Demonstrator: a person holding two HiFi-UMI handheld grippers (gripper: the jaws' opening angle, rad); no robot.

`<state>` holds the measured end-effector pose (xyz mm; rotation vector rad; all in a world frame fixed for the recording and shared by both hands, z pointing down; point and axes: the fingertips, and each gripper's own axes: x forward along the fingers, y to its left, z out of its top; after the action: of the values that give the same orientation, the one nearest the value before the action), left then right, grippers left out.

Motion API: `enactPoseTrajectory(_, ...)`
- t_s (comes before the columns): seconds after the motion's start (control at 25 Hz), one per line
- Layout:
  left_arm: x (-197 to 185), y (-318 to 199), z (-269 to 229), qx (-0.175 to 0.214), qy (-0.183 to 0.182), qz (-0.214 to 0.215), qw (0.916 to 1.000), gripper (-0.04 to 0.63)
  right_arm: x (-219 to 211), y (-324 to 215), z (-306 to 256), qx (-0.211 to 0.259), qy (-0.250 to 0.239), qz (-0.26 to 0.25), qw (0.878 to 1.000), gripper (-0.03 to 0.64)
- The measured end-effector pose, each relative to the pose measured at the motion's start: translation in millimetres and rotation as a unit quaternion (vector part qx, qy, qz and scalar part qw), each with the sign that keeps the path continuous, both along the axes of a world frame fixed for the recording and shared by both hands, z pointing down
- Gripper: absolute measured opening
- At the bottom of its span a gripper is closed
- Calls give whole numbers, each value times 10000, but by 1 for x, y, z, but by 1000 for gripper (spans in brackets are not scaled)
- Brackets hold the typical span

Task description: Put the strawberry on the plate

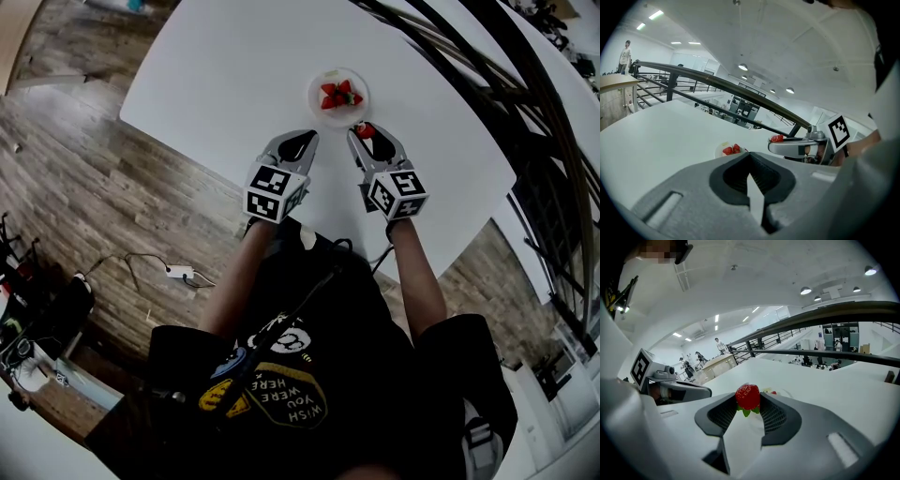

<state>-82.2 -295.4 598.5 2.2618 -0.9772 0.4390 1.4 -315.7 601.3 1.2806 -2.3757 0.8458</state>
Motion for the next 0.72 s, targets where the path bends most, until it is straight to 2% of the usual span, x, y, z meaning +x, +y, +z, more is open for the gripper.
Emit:
enactPoseTrajectory(0.2, -15, -18, 24, -189, 59, -5, 9998, 2, -19, -22, 23, -99, 68, -75, 9999, 160)
enactPoseTrajectory(0.72, -11, -23, 45, -327, 77, 44, 9994, 2, -14, -24, 47, -180, 315, -166, 9992, 160)
